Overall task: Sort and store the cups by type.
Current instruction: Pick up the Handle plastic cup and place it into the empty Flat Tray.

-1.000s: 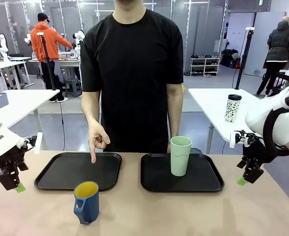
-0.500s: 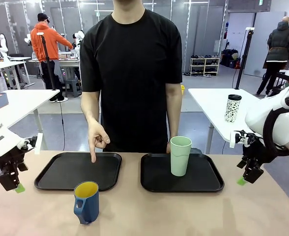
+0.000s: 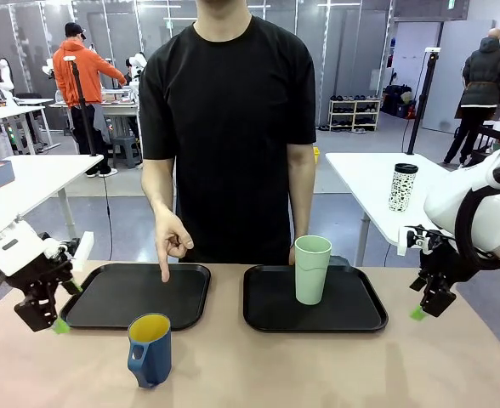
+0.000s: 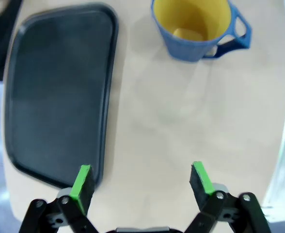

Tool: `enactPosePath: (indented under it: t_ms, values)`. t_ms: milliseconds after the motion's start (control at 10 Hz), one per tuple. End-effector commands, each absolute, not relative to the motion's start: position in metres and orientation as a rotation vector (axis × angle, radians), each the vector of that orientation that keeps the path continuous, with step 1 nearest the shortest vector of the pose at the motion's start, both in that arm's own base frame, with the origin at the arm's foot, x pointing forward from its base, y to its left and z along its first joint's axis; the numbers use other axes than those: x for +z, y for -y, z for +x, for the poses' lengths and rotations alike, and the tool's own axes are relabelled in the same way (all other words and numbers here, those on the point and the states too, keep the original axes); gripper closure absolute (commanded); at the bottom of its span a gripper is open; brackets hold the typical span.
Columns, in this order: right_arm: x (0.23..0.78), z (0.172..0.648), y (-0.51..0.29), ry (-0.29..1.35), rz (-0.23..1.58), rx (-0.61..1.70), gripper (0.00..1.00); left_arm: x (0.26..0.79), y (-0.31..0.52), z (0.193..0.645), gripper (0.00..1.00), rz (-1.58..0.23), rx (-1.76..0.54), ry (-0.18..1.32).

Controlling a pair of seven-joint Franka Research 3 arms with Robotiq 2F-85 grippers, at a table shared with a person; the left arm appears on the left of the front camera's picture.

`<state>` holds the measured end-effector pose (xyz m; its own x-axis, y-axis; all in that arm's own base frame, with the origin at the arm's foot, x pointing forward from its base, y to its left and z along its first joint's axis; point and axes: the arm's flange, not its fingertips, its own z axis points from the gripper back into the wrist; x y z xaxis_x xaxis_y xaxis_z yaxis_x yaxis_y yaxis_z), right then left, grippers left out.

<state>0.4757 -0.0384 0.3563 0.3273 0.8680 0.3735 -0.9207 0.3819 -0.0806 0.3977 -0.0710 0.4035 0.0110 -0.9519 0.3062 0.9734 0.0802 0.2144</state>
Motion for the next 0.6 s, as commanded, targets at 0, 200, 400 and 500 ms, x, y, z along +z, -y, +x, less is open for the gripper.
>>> enactPosePath:
  t_ms: [0, 200, 400, 500]
  values:
    - [0.356, 0.475, 0.038, 0.383, 0.153, 1.179, 0.00, 0.370, 0.067, 0.395, 0.00, -0.139, -1.593, 0.523]
    - [0.356, 0.475, 0.038, 0.383, 0.153, 1.179, 0.00, 0.349, 0.067, 0.397, 0.00, -0.285, -1.663, 0.613]
    - [0.356, 0.475, 0.038, 0.383, 0.153, 1.179, 0.00, 0.336, 0.056, 0.394, 0.00, -0.478, -1.710, 0.714]
    - [0.356, 0.475, 0.038, 0.383, 0.153, 1.179, 0.00, 0.326, 0.049, 0.394, 0.00, -0.537, -1.710, 0.782]
